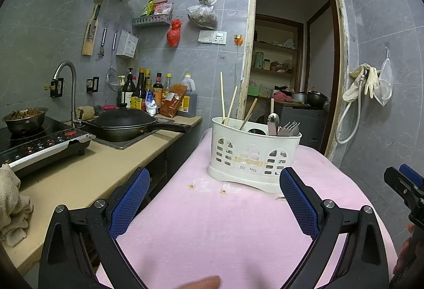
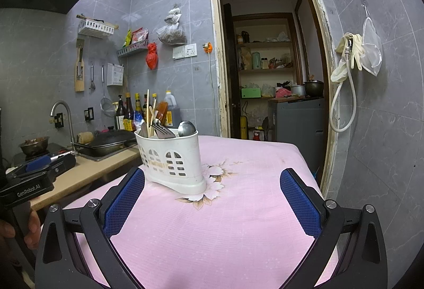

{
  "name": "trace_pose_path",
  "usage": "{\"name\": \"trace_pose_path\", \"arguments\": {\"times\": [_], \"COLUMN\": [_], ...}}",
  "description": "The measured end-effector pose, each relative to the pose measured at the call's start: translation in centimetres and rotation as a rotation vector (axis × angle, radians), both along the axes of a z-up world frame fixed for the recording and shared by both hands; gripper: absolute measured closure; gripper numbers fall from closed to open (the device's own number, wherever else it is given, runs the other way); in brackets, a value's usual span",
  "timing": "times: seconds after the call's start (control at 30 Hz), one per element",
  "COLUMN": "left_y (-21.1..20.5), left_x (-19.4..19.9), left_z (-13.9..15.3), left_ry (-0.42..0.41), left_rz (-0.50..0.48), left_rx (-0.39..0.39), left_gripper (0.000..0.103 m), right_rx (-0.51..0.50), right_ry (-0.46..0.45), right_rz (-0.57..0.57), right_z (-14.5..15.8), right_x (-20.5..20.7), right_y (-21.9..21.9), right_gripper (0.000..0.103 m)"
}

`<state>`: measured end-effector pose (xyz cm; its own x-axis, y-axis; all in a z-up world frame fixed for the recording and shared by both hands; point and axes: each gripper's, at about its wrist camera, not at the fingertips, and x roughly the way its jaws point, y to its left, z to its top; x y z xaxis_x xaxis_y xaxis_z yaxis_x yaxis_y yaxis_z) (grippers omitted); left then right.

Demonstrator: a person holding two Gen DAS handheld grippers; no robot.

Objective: Organize utensils

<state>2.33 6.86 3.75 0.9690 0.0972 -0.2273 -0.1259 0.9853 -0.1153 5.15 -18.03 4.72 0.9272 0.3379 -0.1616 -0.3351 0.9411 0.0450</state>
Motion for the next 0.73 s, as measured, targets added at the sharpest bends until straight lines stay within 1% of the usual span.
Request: {"name": "trace_pose_path", "arguments": {"times": [0.07, 0.37, 0.73], "left_y": [-0.08, -0.45, -0.46], "left_x": [-0.12, 0.18, 0.28], "left_z": [-0.14, -0.62, -0.73], "left_ry": [0.0, 0.013, 0.016], "left_rz": [0.017, 0.022, 0.021], "left_rx": [0.013, 0.035, 0.04], "left_gripper": [0.007, 0.007, 0.007], "right_rx": [0.0, -0.006, -0.006], "right_ry": [0.001, 0.004, 0.011], "right_rz": [0.001, 0.004, 0.006], "right_z": [0.02, -0.35, -0.61], "right_x": [0.01, -0.23, -0.31], "right_y": [-0.01, 0.23, 0.42], "right_gripper": [0.0, 0.0, 0.0]}}
